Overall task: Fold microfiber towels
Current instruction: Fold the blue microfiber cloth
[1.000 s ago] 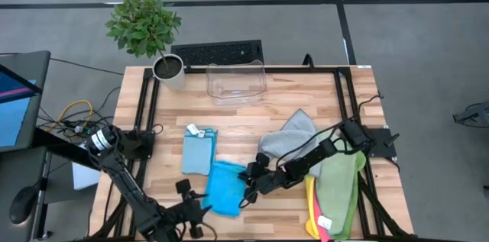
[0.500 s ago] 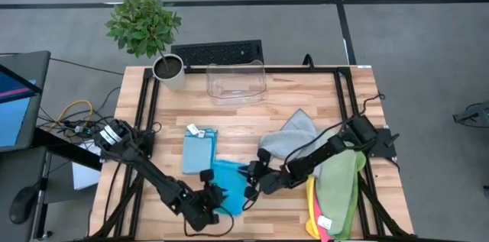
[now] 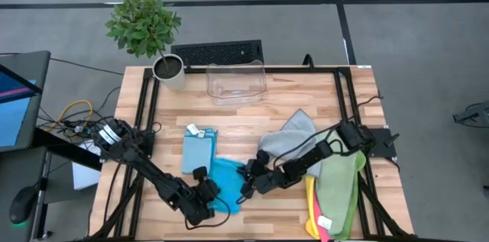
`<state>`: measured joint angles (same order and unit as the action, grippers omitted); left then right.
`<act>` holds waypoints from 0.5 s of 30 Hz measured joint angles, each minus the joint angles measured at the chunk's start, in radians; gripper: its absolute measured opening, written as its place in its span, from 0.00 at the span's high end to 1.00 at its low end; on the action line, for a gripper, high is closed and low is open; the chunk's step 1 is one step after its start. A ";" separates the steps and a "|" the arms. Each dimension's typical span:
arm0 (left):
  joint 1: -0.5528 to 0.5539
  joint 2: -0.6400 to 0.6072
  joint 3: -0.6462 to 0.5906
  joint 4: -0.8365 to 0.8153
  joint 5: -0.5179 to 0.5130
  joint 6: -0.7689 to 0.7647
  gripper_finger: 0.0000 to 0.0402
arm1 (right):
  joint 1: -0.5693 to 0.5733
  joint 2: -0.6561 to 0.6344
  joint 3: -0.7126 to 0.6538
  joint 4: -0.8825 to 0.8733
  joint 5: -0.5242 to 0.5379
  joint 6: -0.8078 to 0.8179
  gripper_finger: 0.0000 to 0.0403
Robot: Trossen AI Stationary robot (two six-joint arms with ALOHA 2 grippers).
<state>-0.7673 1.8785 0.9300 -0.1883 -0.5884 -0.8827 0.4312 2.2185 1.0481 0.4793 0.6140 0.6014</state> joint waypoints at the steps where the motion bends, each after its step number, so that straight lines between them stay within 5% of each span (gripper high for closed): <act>1: -0.005 0.000 0.006 -0.022 0.012 -0.021 1.00 | -0.002 0.000 0.000 -0.001 -0.001 0.001 0.81; 15: -0.055 0.005 0.190 -0.424 0.026 -0.168 1.00 | -0.015 -0.013 -0.003 -0.012 -0.019 0.004 0.81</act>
<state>-0.8226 1.8838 1.1200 -0.6124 -0.5622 -1.0502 0.4160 2.2055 1.0449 0.4670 0.5945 0.6055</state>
